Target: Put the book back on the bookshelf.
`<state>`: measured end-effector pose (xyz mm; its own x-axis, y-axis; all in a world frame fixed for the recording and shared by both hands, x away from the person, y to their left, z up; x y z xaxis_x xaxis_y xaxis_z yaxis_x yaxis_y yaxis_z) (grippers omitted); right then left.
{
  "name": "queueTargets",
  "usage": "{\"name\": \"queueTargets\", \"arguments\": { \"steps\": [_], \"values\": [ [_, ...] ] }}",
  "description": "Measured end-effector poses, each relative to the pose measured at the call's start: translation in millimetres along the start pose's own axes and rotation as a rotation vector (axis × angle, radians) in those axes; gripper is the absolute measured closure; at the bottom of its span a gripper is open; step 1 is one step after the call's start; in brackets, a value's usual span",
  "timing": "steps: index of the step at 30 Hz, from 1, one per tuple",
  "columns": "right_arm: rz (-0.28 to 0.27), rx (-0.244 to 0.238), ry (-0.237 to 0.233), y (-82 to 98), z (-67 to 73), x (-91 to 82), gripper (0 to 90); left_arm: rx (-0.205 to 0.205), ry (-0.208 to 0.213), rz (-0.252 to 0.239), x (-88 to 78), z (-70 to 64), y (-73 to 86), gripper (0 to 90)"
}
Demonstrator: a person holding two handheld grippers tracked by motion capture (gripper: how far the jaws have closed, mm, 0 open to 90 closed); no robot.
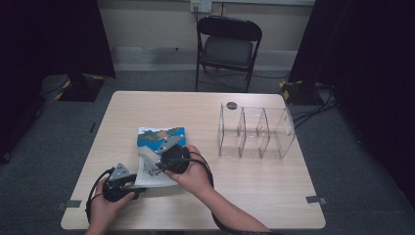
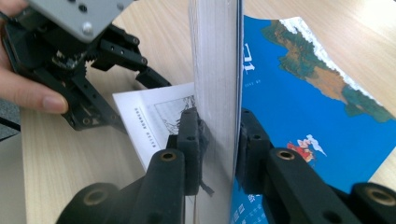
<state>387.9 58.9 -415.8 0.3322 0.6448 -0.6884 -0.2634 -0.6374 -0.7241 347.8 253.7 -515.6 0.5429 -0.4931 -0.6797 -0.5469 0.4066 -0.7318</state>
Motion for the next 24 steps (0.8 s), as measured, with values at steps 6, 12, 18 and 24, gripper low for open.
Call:
{"name": "queueTargets", "arguments": {
  "steps": [6, 12, 18, 24],
  "values": [
    [0.016, -0.028, 0.011, 15.7, 10.1, 11.3, 74.5, 0.018, 0.012, 0.012, -0.1, -1.5, -0.6, 38.4],
    [0.024, -0.033, 0.006, 30.1, 15.6, 21.6, 74.2, 0.015, 0.015, 0.012, 0.1, -1.7, -0.9, 38.1],
    [0.022, -0.042, 0.0, 32.1, 17.3, 24.0, 73.9, -0.001, 0.016, 0.0, 0.5, -1.8, -0.6, 37.8],
    [0.015, -0.04, -0.011, 37.6, 21.0, 30.1, 71.9, 0.009, 0.012, -0.003, 0.2, -2.1, 0.4, 37.7]
  ]
}}
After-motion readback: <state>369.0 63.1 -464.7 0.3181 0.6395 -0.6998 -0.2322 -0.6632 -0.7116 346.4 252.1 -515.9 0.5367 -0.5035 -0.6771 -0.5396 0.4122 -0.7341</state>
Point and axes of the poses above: each handheld gripper's, and its own axes: x roughly forward along the jaws, y roughly out of its underside, z roughly to its left, the point moved 3 cm from there along x, roughly forward along the jaws, and after that the axes turned 1 degree about x, right-handed, at the moved point
